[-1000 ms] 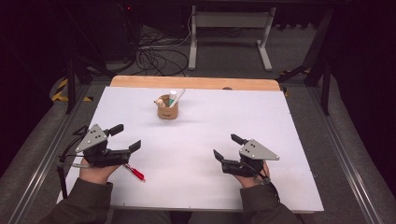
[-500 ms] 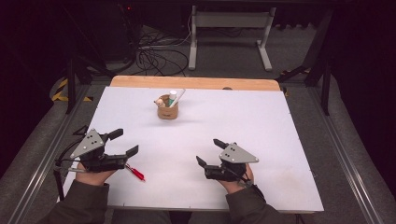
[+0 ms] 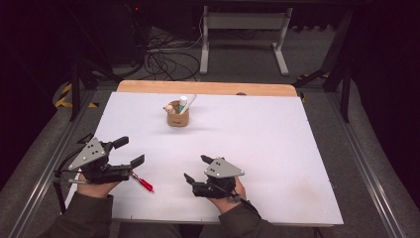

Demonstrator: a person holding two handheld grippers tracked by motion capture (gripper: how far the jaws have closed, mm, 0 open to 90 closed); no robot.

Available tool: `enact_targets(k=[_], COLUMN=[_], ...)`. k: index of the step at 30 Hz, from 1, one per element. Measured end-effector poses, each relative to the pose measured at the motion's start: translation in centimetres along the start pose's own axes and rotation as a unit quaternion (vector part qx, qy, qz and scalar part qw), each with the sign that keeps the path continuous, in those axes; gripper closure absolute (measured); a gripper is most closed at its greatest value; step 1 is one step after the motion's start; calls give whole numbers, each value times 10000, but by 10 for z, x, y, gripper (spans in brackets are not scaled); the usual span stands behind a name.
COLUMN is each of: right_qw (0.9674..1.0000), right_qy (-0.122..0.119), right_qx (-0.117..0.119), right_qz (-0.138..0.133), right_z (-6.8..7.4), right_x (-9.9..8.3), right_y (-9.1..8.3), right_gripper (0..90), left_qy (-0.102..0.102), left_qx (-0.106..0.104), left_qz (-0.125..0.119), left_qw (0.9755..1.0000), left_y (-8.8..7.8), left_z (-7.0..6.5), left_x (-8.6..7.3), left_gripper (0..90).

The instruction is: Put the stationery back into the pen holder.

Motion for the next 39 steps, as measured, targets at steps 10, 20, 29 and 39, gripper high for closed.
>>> enact_targets(k=[10,20,29,39], right_qw=[9994,9979,9971,9959], right_qy=[-86,-168,-215,-208], right_qx=[249,491,574,717], right_qz=[244,394,458,502], right_z=[30,46,59,71], right_x=[4,13,20,32], right_y=[30,49,71,95], right_gripper=[320,390,391,418], left_qy=[-76,-91,-118,-169], left_qx=[61,74,81,102], left_qz=[-119,-144,-167,-217], left_qw=[9999,9998,9998,9996], left_y=[-8,-11,-13,-16], left_z=[3,4,6,8], left_x=[4,5,6,7], left_gripper=[183,186,188,203])
Point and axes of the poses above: each handheld gripper's, and its own axes: y roughly forward along the jaws, x roughly out of its top, z roughly to its left, the point moved 2 cm from there along y, roughly forward along the jaws, and after that the axes turned 13 degrees about -y, right-handed, at the moved point
